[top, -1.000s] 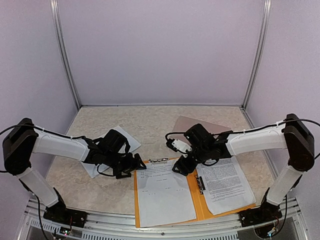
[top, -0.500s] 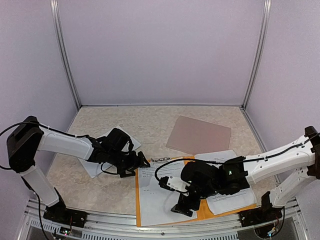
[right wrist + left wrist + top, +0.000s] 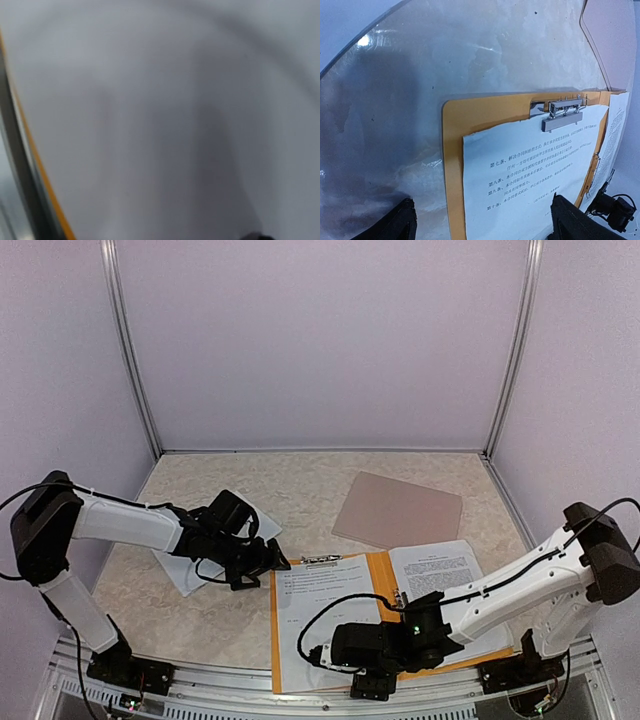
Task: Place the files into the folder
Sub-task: Pick up the folder with files at the center of the board.
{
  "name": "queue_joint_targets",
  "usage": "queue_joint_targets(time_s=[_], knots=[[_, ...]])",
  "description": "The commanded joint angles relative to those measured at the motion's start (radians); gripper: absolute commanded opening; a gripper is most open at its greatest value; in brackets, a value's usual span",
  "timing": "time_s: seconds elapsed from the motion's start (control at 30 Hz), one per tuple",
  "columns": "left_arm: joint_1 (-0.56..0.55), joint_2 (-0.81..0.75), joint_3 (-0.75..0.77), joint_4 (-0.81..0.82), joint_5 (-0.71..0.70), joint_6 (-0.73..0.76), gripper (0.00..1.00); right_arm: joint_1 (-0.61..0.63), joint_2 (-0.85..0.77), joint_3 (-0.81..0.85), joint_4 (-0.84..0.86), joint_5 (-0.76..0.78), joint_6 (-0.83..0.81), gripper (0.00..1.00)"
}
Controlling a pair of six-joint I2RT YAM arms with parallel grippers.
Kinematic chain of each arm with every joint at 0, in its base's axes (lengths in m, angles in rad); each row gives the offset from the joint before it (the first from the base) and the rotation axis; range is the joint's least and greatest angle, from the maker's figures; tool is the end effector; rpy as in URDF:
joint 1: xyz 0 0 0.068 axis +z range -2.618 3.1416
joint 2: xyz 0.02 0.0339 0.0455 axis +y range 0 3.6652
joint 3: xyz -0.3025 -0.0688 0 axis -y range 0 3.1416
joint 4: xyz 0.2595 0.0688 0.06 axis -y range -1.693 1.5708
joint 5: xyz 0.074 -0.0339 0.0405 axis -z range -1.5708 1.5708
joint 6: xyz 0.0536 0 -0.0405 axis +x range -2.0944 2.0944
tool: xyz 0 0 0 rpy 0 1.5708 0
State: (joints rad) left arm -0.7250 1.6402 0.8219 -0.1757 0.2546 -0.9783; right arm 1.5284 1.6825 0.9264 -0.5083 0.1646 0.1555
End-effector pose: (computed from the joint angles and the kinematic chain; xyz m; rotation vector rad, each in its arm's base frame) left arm 0.2386 -0.2295 0.1613 -0.2500 2.8114 -0.8674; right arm 0.0224 0.3213 0.1588 -1.7539 2.1970 0.1693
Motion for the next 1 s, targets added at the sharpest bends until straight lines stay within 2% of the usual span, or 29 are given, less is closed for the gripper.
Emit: queue_joint_targets(time_s=[0.0,0.23,0.53,0.97], knots=[[0.006,0.000,-0.019,-0.085,-0.032,0.018,0.89,0.005,0.042,0.049,-0.040,0.101,-0.004,0.77],[0.006,-0.012,-0.068,-0.039,0.005,0.012,0.90,-0.002,0.047,0.072,-0.041,0.169,0.000,0.64],[0.004,-0.059,-0.105,-0.030,0.020,0.004,0.90,-0.030,0.037,0.093,-0.034,0.231,-0.018,0.53],[0.004,-0.036,-0.097,-0.013,0.035,0.001,0.90,-0.015,0.072,0.112,-0.041,0.321,-0.024,0.36]])
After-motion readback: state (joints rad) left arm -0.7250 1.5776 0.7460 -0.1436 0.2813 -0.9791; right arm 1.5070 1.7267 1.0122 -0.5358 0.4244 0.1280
